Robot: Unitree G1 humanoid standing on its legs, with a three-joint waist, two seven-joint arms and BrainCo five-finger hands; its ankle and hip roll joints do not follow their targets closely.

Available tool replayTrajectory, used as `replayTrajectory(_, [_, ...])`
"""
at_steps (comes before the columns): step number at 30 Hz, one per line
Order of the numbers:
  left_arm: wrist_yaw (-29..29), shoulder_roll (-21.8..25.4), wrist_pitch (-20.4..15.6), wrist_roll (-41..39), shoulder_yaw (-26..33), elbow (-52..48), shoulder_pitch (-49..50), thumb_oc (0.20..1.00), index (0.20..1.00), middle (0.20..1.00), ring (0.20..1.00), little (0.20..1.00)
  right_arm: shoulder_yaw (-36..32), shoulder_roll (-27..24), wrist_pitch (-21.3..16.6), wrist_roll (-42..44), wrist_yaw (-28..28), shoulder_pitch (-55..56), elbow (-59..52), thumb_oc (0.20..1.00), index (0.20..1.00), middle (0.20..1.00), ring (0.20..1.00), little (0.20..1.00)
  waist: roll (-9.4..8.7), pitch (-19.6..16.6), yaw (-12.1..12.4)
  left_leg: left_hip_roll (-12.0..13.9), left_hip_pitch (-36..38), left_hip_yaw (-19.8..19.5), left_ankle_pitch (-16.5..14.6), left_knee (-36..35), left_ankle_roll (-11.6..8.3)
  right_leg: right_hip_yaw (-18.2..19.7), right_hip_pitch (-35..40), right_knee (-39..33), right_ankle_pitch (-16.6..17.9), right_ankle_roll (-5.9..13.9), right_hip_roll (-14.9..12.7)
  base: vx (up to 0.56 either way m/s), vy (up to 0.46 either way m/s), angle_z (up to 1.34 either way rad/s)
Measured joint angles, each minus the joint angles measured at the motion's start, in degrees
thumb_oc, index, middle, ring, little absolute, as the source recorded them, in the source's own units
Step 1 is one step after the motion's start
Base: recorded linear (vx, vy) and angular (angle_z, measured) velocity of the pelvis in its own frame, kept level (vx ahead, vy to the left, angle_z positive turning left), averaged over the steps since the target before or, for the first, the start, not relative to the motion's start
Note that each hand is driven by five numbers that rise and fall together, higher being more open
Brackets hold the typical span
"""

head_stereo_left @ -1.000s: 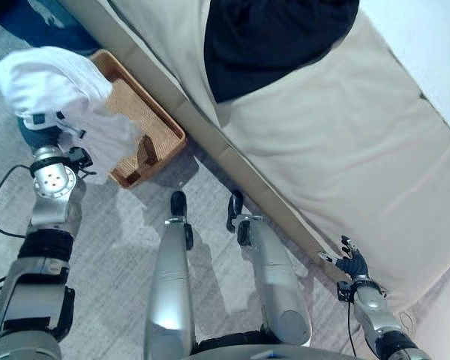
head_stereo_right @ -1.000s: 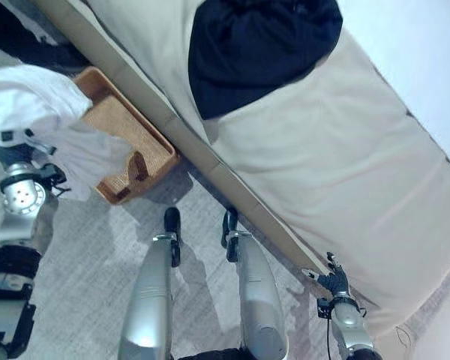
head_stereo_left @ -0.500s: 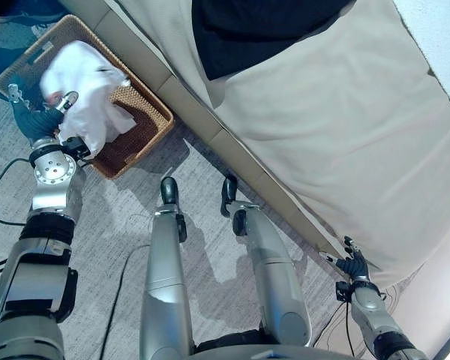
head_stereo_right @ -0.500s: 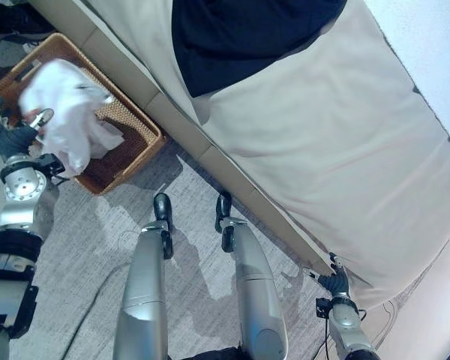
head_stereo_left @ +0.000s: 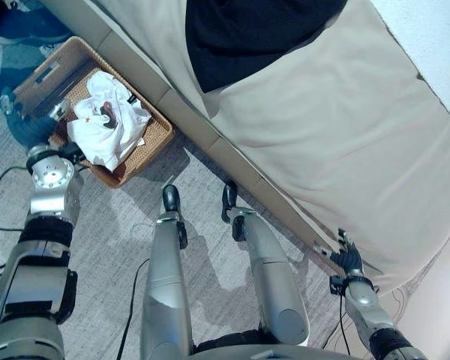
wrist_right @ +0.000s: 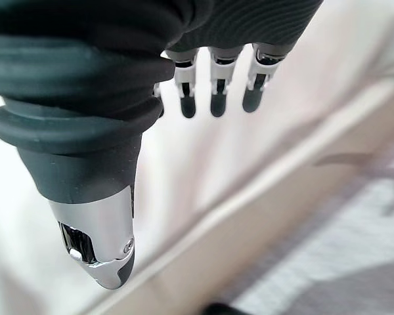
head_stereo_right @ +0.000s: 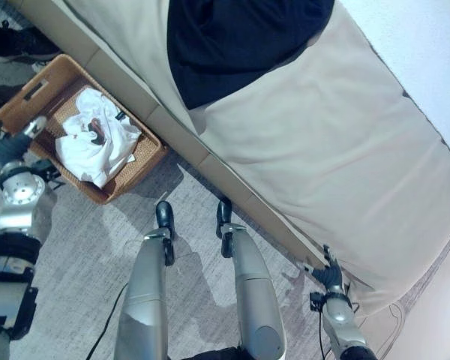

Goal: Pick up clothes into the bucket

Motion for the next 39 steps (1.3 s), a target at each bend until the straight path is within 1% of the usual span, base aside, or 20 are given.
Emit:
replayTrajectory(3, [1.75, -4.19, -1.04, 7.45, 2.50, -8.17, 9.46, 1.000, 1.000, 1.000, 1.000, 1.000, -0.07, -3.65, -1.33, -7.06, -3.40, -1.98, -8.76, 1.000, 1.000, 1.000, 1.000, 1.000, 0.08, 0.05, 1.58, -0.27, 5.02, 1.29, 3.15, -6.10, -0.27, 0.62, 3.14, -3.38, 1.51, -0.29, -0.19, -0.06, -0.008, -0.02])
replayTrajectory(7, [0.29, -9.50, -1.46, 11.30, 1.87, -7.89, 15.12, 1.000, 1.000, 1.000, 1.000, 1.000, -0.54, -8.95, -1.26, -18.23, -7.22, -6.36, -16.80, 1.000, 1.000, 1.000, 1.000, 1.000, 0.46, 0.26, 3.69, -0.44, 11.73, 2.08, 5.01, -12.71, -0.79, 1.10, 7.81, -6.30, 1.88, -0.21, -0.21, 0.06, -0.044, -0.02])
replayTrajectory(8, [-0.77, -11.06, -1.49, 11.54, -0.26, -7.70, 16.95, 1.000, 1.000, 1.000, 1.000, 1.000, -1.87, -10.20, -1.50, -22.43, -8.67, -8.66, -19.59, 1.000, 1.000, 1.000, 1.000, 1.000, 1.24, 0.34, 3.62, -0.57, 15.33, 2.09, 6.61, -16.36, -1.17, 0.96, 10.67, -7.97, 2.34, -0.15, -0.26, 0.05, -0.039, 0.06])
replayTrajectory(9, [-1.74, -11.68, -1.62, 12.77, -1.47, -7.91, 18.07, 1.000, 1.000, 1.000, 1.000, 1.000, -2.65, -10.39, -1.52, -23.85, -9.47, -9.54, -20.37, 1.000, 1.000, 1.000, 1.000, 1.000, 1.80, 0.35, 4.48, -0.60, 17.04, 1.94, 6.95, -17.68, -1.11, 0.68, 12.03, -8.70, 2.35, -0.16, -0.24, 0.09, -0.072, 0.10])
replayTrajectory(11, [-4.63, -14.84, -2.28, 15.02, -3.75, -9.27, 20.25, 1.000, 1.000, 1.000, 1.000, 1.000, -5.36, -10.38, -1.57, -26.16, -11.34, -12.82, -22.13, 1.000, 1.000, 1.000, 1.000, 1.000, 4.09, 0.29, 6.18, -0.68, 21.15, 1.44, 8.27, -21.49, -1.35, 0.00, 15.34, -10.16, 2.24, -0.19, -0.22, 0.08, -0.066, 0.13])
replayTrajectory(12, [-6.29, -17.69, -2.94, 15.22, -5.07, -10.09, 21.68, 1.000, 1.000, 1.000, 1.000, 1.000, -5.30, -10.51, -1.44, -26.78, -12.05, -15.00, -22.16, 1.000, 1.000, 1.000, 1.000, 1.000, 5.69, 0.03, 6.13, -0.75, 23.83, 1.38, 9.62, -24.67, -1.56, -0.07, 17.02, -11.19, 2.28, -0.18, -0.17, 0.05, -0.047, 0.15])
replayTrajectory(13, [-7.28, -18.61, -3.36, 15.35, -6.14, -10.27, 22.40, 1.000, 1.000, 1.000, 1.000, 1.000, -5.20, -10.82, -1.40, -27.60, -12.30, -16.76, -22.13, 1.000, 1.000, 1.000, 1.000, 1.000, 7.04, -0.09, 7.17, -0.77, 24.49, 1.07, 9.95, -25.50, -1.49, -0.44, 17.63, -11.25, 2.21, -0.17, -0.25, 0.08, -0.073, 0.09])
replayTrajectory(14, [-8.70, -20.00, -3.65, 15.70, -7.47, -10.40, 23.52, 1.000, 1.000, 1.000, 1.000, 1.000, -5.00, -11.42, -1.00, -28.77, -12.37, -19.26, -21.50, 1.000, 1.000, 1.000, 1.000, 1.000, 8.78, -0.43, 7.18, -0.74, 25.34, 1.04, 10.57, -27.00, -1.47, -0.56, 17.95, -11.59, 2.19, -0.14, -0.21, 0.05, -0.055, 0.09])
replayTrajectory(15, [-9.20, -20.27, -3.68, 15.70, -8.07, -10.42, 23.90, 1.000, 1.000, 1.000, 1.000, 1.000, -4.94, -11.76, -0.69, -29.19, -12.39, -21.01, -21.09, 1.000, 1.000, 1.000, 1.000, 1.000, 9.73, -0.47, 8.02, -0.73, 25.38, 0.83, 10.70, -27.24, -1.39, -0.85, 17.96, -11.56, 2.19, -0.14, -0.21, 0.07, -0.068, 0.05])
replayTrajectory(16, [-9.85, -21.13, -3.93, 15.70, -8.42, -10.29, 24.46, 1.000, 1.000, 1.000, 1.000, 1.000, -4.55, -12.52, -0.21, -29.82, -12.83, -24.29, -19.14, 1.000, 1.000, 1.000, 1.000, 1.000, 11.06, -0.61, 8.76, -0.70, 25.45, 0.67, 11.17, -27.90, -1.65, -1.02, 17.77, -11.46, 2.12, -0.13, -0.22, 0.07, -0.082, 0.09])
replayTrajectory(17, [-10.48, -21.96, -4.10, 15.69, -8.79, -9.50, 24.56, 1.000, 1.000, 1.000, 1.000, 1.000, -3.36, -13.62, 0.76, -29.97, -13.07, -27.18, -16.36, 1.000, 1.000, 1.000, 1.000, 1.000, 12.06, -0.71, 8.30, -0.71, 25.85, 0.45, 11.76, -28.93, -1.61, -1.21, 17.68, -11.40, 2.13, -0.14, -0.25, 0.07, -0.082, 0.09])
replayTrajectory(19, [-11.27, -22.90, -4.59, 15.68, -9.27, -8.11, 24.85, 1.000, 1.000, 1.000, 1.000, 1.000, -1.73, -15.44, 1.71, -30.06, -13.58, -32.10, -12.39, 1.000, 1.000, 1.000, 1.000, 1.000, 13.26, -0.89, 9.65, -0.77, 25.92, -0.38, 12.03, -29.08, -1.58, -1.61, 17.62, -10.54, 1.53, -0.22, -0.34, 0.07, -0.089, 0.14])
replayTrajectory(21, [-11.71, -24.11, -4.38, 15.70, -11.05, -5.51, 24.88, 1.000, 1.000, 1.000, 1.000, 1.000, 0.54, -18.12, 2.95, -29.63, -13.45, -38.29, -6.18, 1.000, 1.000, 1.000, 1.000, 1.000, 14.48, -1.47, 9.70, -0.93, 25.98, -0.93, 12.62, -29.54, -2.13, -2.13, 17.32, -9.70, 0.97, -0.35, -0.74, 0.04, -0.055, 0.20])
replayTrajectory(23, [-12.57, -24.92, -4.45, 15.71, -13.29, -4.07, 25.95, 1.000, 1.000, 1.000, 1.000, 1.000, 1.41, -19.76, 3.76, -26.61, -13.63, -44.10, -0.68, 1.000, 1.000, 1.000, 1.000, 1.000, 15.64, -2.02, 10.92, -1.07, 25.83, -2.04, 13.10, -30.19, -2.00, -3.27, 16.70, -8.22, 0.00, -0.61, -1.15, 0.03, -0.060, 0.22])
replayTrajectory(27, [-14.33, -26.49, -3.79, 15.65, -17.93, -2.29, 27.43, 1.000, 1.000, 1.000, 1.000, 1.000, 5.94, -22.30, 5.43, -19.47, -13.30, -57.17, 13.86, 1.000, 1.000, 1.000, 1.000, 1.000, 16.93, -2.89, 12.88, -1.61, 24.41, -2.85, 13.48, -30.41, -2.08, -3.82, 13.98, -4.67, -2.03, -1.20, -2.15, 0.01, -0.057, 0.18])
replayTrajectory(31, [-16.51, -26.24, -3.26, 15.70, -24.15, -2.72, 29.11, 1.000, 1.000, 1.000, 1.000, 1.000, 16.29, -24.15, 6.11, -15.47, -11.73, -69.83, 28.92, 1.000, 1.000, 1.000, 1.000, 1.000, 17.37, -3.31, 14.24, -1.79, 21.42, -4.60, 14.53, -30.23, -2.47, -5.19, 10.31, -1.42, -2.73, -1.82, -2.87, 0.00, -0.037, 0.19])
replayTrajectory(34, [-17.53, -26.25, -3.15, 15.75, -26.63, -3.20, 29.25, 1.000, 1.000, 1.000, 1.000, 1.000, 18.26, -24.72, 6.67, -14.44, -11.09, -72.08, 32.68, 1.000, 1.000, 1.000, 1.000, 1.000, 17.45, -3.32, 14.97, -1.87, 19.55, -5.48, 15.04, -30.00, -2.20, -6.15, 8.78, -0.68, -2.91, -2.10, -3.12, -0.01, -0.012, 0.17])
replayTrajectory(35, [-17.62, -26.07, -3.30, 15.80, -27.42, -3.80, 29.27, 1.000, 1.000, 1.000, 1.000, 1.000, 22.04, -24.88, 6.94, -14.48, -10.92, -74.11, 36.54, 1.000, 1.000, 1.000, 1.000, 1.000, 17.50, -3.27, 14.90, -2.05, 18.65, -6.02, 15.31, -29.75, -2.59, -6.29, 7.87, -0.10, -3.00, -2.22, -3.32, 0.00, -0.019, 0.17])
replayTrajectory(38, [-17.69, -25.98, -3.31, 15.74, -27.66, -4.18, 29.30, 1.000, 1.000, 1.000, 1.000, 1.000, 23.80, -25.94, 7.24, -14.69, -10.96, -75.49, 38.55, 1.000, 1.000, 1.000, 1.000, 1.000, 17.70, -3.19, 15.48, -2.41, 16.64, -7.06, 15.86, -29.66, -2.74, -7.09, 5.99, 0.84, -3.27, -2.45, -3.92, 0.06, -0.060, 0.17])
replayTrajectory(39, [-17.65, -25.71, -3.35, 15.65, -27.60, -4.77, 29.69, 1.000, 1.000, 1.000, 1.000, 1.000, 24.90, -26.53, 7.29, -14.69, -10.94, -76.82, 40.41, 1.000, 1.000, 1.000, 1.000, 1.000, 17.79, -3.15, 15.85, -2.78, 15.69, -7.74, 15.50, -29.75, -2.89, -7.29, 4.85, 2.03, -4.30, -2.36, -4.42, 0.09, -0.082, 0.28])
